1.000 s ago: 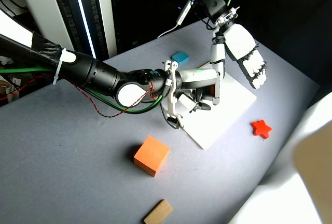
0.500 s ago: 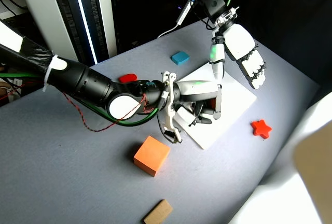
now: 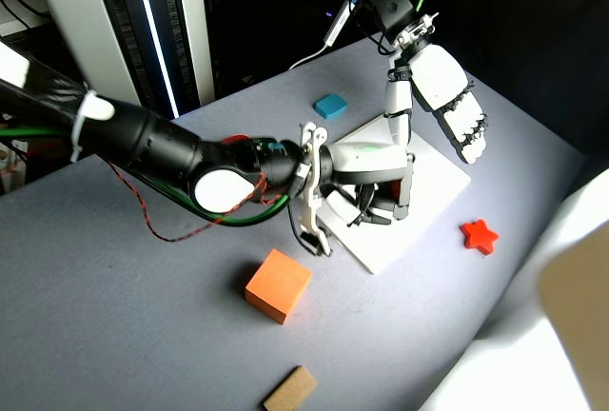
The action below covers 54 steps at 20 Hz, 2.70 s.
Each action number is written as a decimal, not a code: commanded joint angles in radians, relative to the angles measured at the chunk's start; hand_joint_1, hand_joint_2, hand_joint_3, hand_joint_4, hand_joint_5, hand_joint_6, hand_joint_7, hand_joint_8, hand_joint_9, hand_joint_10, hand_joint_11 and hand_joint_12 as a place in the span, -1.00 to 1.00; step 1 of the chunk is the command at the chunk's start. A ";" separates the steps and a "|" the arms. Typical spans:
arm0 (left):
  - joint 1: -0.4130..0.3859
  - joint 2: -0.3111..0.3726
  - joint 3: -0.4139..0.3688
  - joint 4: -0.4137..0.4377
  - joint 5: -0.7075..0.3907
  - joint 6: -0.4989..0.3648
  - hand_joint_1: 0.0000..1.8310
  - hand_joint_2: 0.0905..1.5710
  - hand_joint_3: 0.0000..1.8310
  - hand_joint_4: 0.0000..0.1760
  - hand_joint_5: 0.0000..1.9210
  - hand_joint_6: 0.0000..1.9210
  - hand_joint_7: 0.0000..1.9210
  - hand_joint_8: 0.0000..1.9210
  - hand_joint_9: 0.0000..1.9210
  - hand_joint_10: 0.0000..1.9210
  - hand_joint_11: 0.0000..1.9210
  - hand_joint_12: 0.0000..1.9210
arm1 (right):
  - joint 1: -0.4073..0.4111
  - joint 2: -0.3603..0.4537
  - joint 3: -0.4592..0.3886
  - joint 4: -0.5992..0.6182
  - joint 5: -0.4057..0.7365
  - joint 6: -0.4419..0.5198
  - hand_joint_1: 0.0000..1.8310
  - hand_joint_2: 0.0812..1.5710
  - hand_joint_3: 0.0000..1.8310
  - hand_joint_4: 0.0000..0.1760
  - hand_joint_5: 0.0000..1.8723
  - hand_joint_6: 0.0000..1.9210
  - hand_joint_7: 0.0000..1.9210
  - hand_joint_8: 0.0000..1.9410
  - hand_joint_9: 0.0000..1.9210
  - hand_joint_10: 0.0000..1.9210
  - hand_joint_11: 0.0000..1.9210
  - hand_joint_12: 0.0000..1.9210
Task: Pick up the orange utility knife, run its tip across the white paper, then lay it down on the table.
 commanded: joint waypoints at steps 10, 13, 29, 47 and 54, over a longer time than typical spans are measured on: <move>-0.084 -0.011 -0.064 0.104 0.011 0.081 -1.00 0.55 -1.00 -1.00 -1.00 -1.00 -0.98 -0.99 -0.96 -0.99 -1.00 -0.48 | 0.089 0.269 -0.355 0.486 -0.287 -0.010 0.63 0.34 -0.50 1.00 0.42 1.00 0.59 1.00 0.68 1.00 0.76 1.00; -0.111 -0.023 -0.092 0.104 0.011 0.106 -1.00 0.55 -1.00 -1.00 -1.00 -1.00 -0.97 -1.00 -0.95 -0.99 -1.00 -0.45 | 0.065 0.319 -0.398 0.508 -0.307 -0.011 0.66 0.33 -0.53 1.00 0.40 1.00 0.58 1.00 0.67 1.00 0.75 1.00; -0.116 -0.060 -0.141 0.123 -0.006 0.136 -1.00 0.54 -1.00 -1.00 -1.00 -1.00 -0.94 -1.00 -0.91 -0.99 -1.00 -0.46 | -0.073 0.361 -0.381 0.589 -0.264 -0.049 0.29 0.03 0.06 -1.00 -0.22 0.67 -0.16 1.00 0.07 1.00 -0.04 1.00; -0.105 -0.060 -0.146 0.123 -0.022 0.125 -1.00 0.58 -0.99 -1.00 -0.95 -0.99 -0.81 -0.97 -0.80 -0.96 -1.00 0.00 | -0.070 0.566 -0.570 0.575 -0.250 -0.038 -0.92 0.42 -1.00 -1.00 -0.93 -0.99 -0.83 -0.99 -0.81 -0.93 -1.00 -0.36; -0.116 -0.059 -0.151 0.123 -0.028 0.124 -0.80 0.68 -1.00 -1.00 -0.23 0.18 -0.14 0.36 -0.28 0.53 -0.69 0.87 | -0.036 0.805 -0.735 0.607 -0.325 0.004 -1.00 0.66 -0.98 -1.00 -0.17 -0.08 -0.08 -0.04 -0.31 0.38 -0.60 0.89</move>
